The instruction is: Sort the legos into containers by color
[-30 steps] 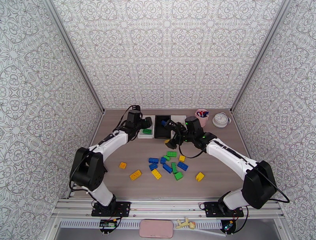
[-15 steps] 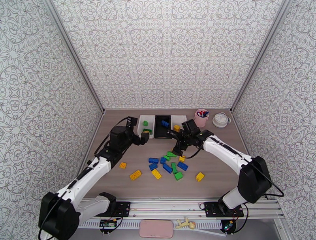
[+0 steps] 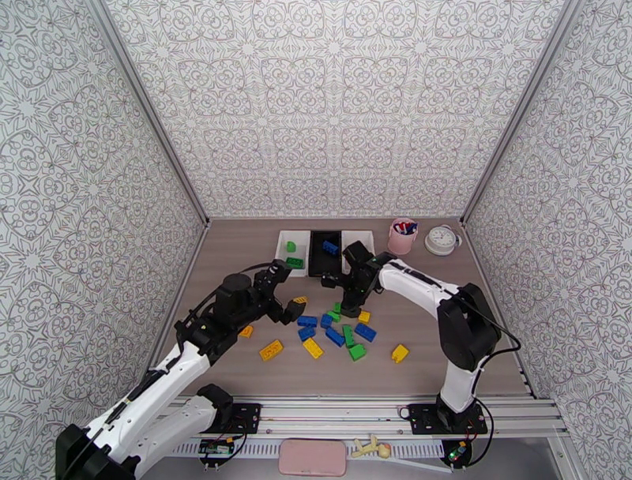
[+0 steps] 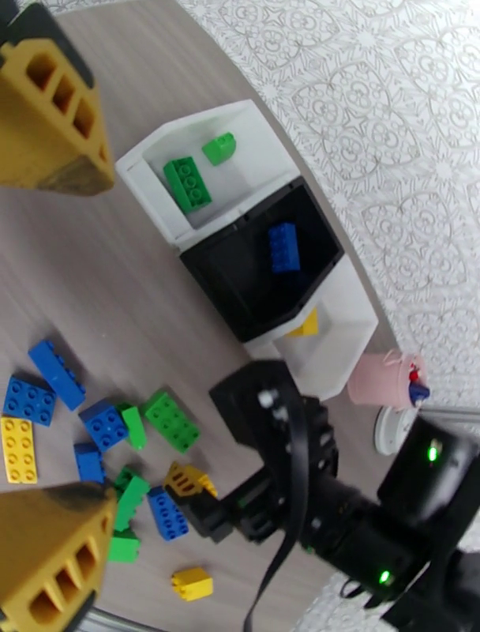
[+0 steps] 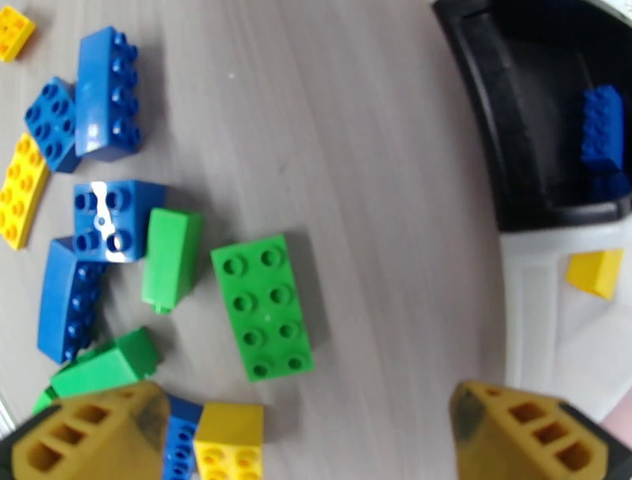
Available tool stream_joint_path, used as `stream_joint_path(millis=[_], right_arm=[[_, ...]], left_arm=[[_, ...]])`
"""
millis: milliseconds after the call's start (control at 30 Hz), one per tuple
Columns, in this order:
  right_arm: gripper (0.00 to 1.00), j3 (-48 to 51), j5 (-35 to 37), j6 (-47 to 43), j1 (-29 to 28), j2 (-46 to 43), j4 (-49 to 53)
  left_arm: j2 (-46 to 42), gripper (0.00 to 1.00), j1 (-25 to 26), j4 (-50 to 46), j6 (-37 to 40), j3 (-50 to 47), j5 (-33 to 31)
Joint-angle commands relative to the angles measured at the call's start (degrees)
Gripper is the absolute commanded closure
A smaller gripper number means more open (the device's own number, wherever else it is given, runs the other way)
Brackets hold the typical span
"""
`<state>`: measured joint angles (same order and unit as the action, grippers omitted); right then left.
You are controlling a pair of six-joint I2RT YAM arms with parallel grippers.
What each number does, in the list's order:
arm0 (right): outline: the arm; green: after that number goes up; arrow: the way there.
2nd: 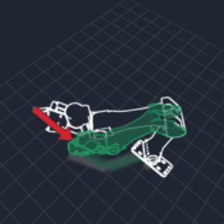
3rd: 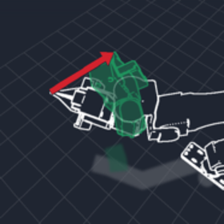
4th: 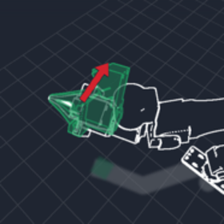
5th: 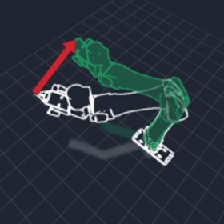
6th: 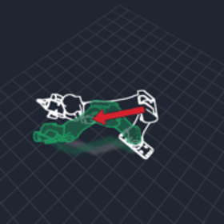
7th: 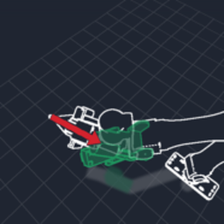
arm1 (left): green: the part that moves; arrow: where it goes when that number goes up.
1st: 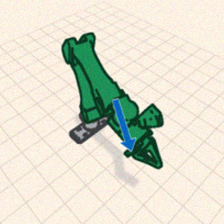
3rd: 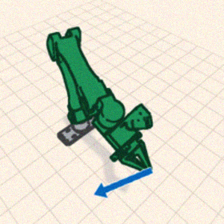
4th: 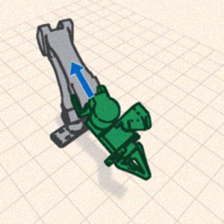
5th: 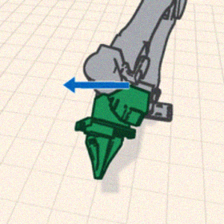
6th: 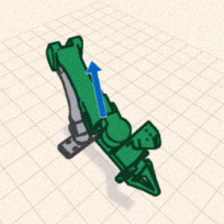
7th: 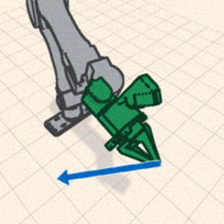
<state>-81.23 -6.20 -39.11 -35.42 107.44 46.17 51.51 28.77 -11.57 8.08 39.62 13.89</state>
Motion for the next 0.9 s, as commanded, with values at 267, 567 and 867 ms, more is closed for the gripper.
stream_joint_path(millis=[267, 567, 867], right_arm=[[0.08, -6.4, 4.7, -0.9, -2.7, 9.4, 6.4], [0.28, -8.4, 4.2, -1.0, -2.6, 12.4, 6.7], [0.45, -9.0, 2.3, -0.3, -2.4, 13.3, 7.0]], left_arm=[[-0.6, 0.0, 0.8, -0.8, 3.9, -1.9, 3.5], [-0.7, 0.0, 1.1, -0.1, 3.8, -2.6, 3.9], [-0.7, 0.0, 1.2, 0.4, 3.8, -3.0, 3.8]])
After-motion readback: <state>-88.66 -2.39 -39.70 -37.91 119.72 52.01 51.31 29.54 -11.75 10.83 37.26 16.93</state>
